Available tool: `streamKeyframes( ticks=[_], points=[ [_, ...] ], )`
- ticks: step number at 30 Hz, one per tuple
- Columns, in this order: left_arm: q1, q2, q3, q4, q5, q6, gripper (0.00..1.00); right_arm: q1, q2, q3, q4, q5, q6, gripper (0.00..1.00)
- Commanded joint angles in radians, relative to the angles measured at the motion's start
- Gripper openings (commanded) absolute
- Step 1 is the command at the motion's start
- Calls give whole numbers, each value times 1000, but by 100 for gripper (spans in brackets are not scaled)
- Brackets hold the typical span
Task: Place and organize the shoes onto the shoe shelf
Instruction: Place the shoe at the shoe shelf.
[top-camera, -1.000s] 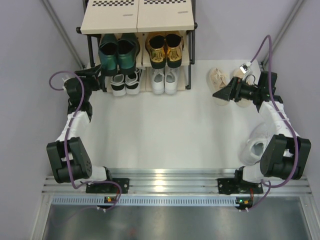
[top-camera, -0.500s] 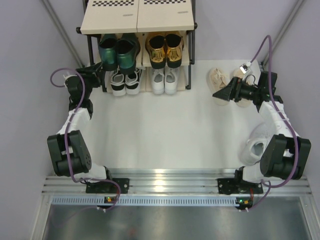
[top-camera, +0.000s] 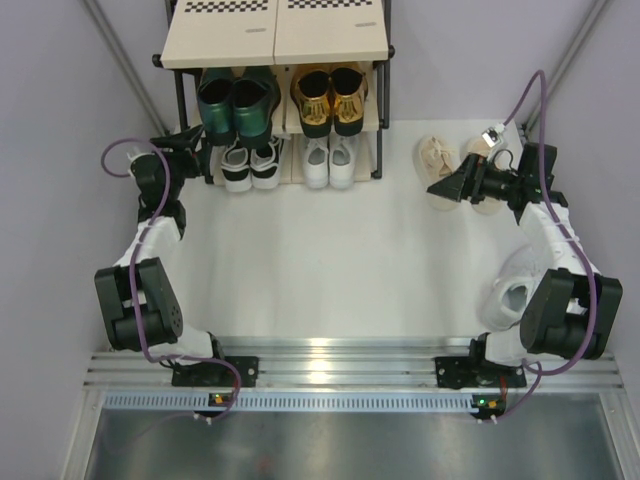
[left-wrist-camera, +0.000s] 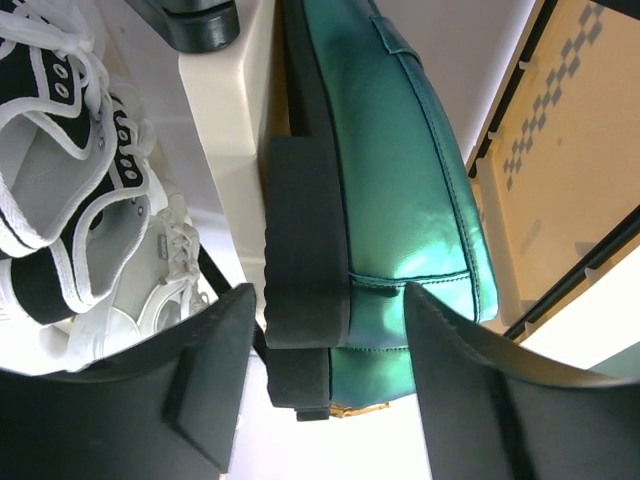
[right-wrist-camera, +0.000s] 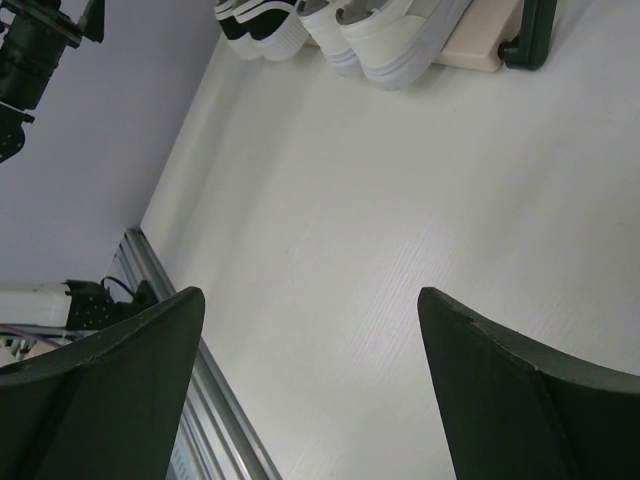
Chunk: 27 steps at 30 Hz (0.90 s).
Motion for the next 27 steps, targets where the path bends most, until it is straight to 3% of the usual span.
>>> streamKeyframes(
  ticks=[1,4,17,21,22,23,27],
  points=[
    [8,-23,-21,97,6,8,67,-14,-29,45,15,-20,-27,88],
    [11,-49,-35,60,-3,24,78,-14,-28,44,12,-20,-30,88],
    [68,-179,-23,-20,21,120,95,-14,-37,67,-45,-10,-105,88],
    [89,-263,5,-149,52,275,95,-9,-29,119,-148,31,-208,88],
    [89,-285,9,-193,55,318,96,-5,-18,136,-215,45,-299,88],
    [89,-332,15,-288,59,367,96,-3,-11,157,-246,63,-330,88],
    [88,-478,9,-559,29,662,98,2,70,319,-405,276,-425,88]
  ],
)
